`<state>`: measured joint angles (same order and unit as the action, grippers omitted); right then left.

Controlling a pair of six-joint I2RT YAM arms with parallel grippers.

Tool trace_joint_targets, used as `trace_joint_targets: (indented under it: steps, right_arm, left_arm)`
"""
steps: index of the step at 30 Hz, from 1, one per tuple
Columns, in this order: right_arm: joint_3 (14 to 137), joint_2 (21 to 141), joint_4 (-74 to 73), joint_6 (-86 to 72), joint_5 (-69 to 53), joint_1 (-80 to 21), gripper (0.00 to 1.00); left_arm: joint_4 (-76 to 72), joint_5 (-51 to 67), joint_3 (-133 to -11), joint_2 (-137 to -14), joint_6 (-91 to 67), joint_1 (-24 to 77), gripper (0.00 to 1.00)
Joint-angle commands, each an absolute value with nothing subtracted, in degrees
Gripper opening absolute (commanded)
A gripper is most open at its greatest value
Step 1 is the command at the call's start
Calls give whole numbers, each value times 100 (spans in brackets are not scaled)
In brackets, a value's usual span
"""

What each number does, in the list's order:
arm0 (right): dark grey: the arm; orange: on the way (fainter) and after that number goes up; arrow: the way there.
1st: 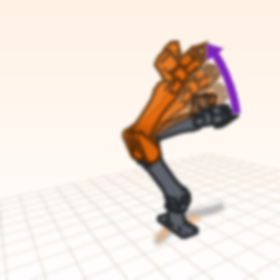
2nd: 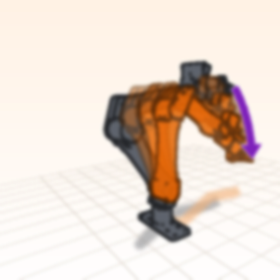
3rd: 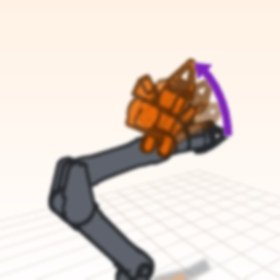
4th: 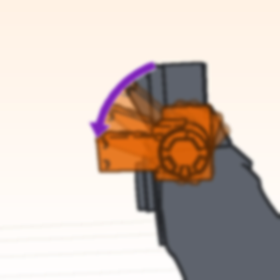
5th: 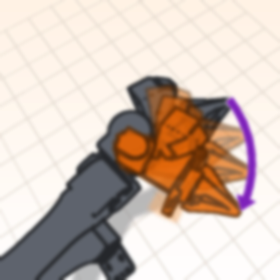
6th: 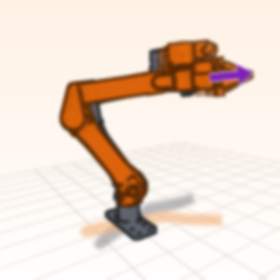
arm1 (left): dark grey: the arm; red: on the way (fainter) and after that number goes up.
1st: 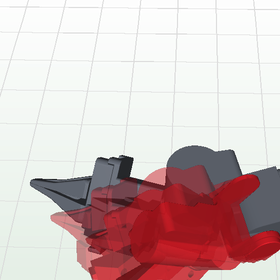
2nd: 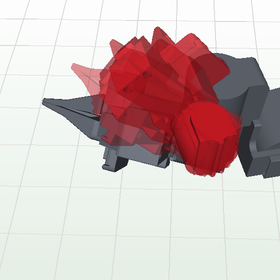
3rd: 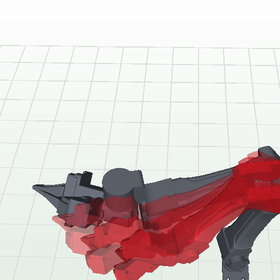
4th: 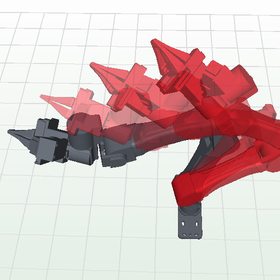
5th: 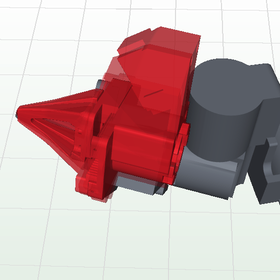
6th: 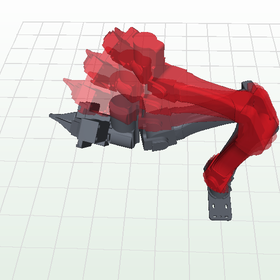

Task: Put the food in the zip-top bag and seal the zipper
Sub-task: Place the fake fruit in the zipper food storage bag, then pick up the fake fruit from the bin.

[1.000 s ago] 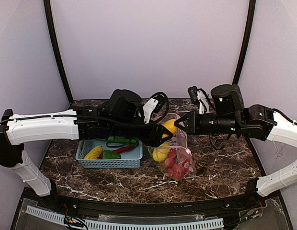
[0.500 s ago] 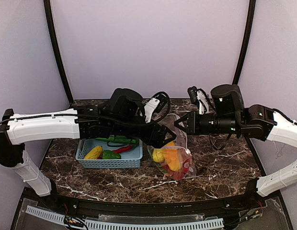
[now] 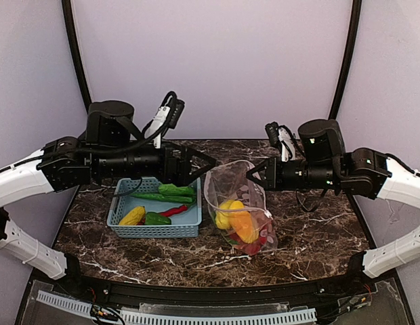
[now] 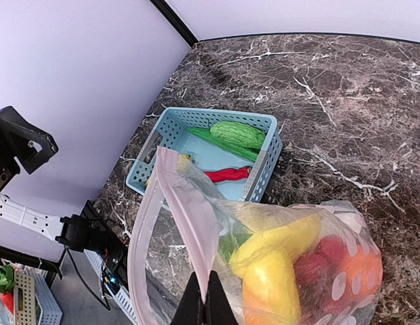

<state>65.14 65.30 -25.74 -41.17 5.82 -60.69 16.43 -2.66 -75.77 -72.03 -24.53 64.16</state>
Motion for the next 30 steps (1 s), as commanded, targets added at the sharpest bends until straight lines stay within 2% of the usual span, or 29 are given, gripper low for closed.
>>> trace_joint_targets:
  steps: [1,6,14,19,20,23,30]
  right_arm:
    - [6616,6515,-2232,-4086,539,-6050,0]
    - [6561,6467,-2228,-4096,557,-6040,0]
    - [6475,6375,-2237,-4120,593,-6039,0]
    - [6472,6391,-2232,-4118,579,-6029,0]
    - [6477,6404,-2232,-4106,565,-6029,0]
    - [6465,6389,-2235,-4105,549,-6025,0]
    - [6443,6260,-2298,-4100,612,-6001,0]
  left_arm:
    - [2609,-545,-7353,-7090,-2661,6229,92]
    - [2826,-208,-7106,-6929,-2652,5861,92]
    - [3759,303,-6459,-6732,-2146,4589,92]
    - [3787,477,-5854,-6818,-1648,3723,91]
    - [3735,485,-5680,-6886,-1593,3624,90]
    - [3671,420,-5414,-7062,-1360,3218,75]
    - [3538,188,-5107,-7480,-1043,2684,71]
